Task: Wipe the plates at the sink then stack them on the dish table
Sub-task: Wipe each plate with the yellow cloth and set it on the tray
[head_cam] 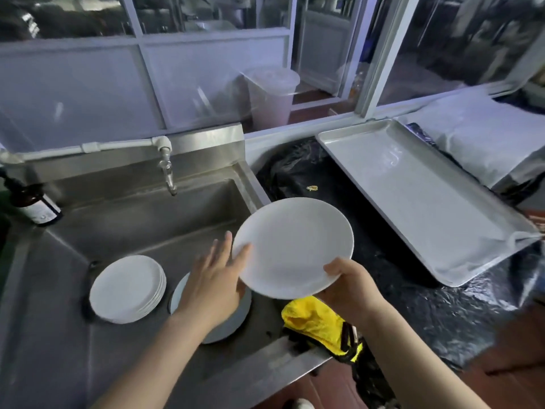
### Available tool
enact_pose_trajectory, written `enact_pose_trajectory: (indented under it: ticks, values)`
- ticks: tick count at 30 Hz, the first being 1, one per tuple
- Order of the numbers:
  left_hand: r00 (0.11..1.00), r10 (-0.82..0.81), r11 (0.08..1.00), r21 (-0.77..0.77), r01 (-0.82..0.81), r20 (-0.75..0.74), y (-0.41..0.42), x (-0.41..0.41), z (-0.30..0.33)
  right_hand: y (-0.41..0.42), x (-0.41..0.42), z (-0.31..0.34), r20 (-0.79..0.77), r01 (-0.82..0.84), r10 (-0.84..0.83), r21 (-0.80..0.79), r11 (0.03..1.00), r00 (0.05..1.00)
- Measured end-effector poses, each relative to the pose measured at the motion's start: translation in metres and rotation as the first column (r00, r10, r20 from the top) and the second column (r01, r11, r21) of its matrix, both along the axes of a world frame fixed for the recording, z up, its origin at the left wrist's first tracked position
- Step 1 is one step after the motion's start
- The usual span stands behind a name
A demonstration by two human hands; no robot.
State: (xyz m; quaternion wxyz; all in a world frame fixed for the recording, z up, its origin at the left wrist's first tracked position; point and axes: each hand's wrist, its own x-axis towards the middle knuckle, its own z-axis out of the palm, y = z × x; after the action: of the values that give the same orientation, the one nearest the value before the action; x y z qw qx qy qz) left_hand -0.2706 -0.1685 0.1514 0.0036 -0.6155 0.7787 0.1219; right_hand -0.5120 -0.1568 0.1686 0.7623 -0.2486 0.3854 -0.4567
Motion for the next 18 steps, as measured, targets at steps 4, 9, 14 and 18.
enact_pose_trajectory:
  ticks: [4, 9, 14, 18]
  values:
    - [0.927, 0.153, 0.985, 0.127, -0.115, -0.342, -0.015, -0.022, 0.006, -0.007, -0.023, -0.005, 0.011, -0.004, 0.005, -0.059, 0.998, 1.000]
    - [0.018, 0.608, 0.791, 0.607, 0.068, -0.794, -0.025, -0.072, 0.021, -0.027, -0.060, -0.011, 0.148, 0.020, -0.013, -0.048, 0.999, 0.989]
    - [-0.145, 0.630, 0.775, 0.630, 0.055, -0.763, -0.049, -0.130, 0.028, -0.063, -0.117, -0.015, -0.082, -0.023, 0.019, -0.054, 0.998, 0.996]
    - [-0.124, 0.596, 0.795, 0.605, -0.053, -0.794, -0.075, -0.173, 0.030, -0.089, -0.169, -0.022, -0.451, -0.110, 0.074, -0.054, 0.992, 0.889]
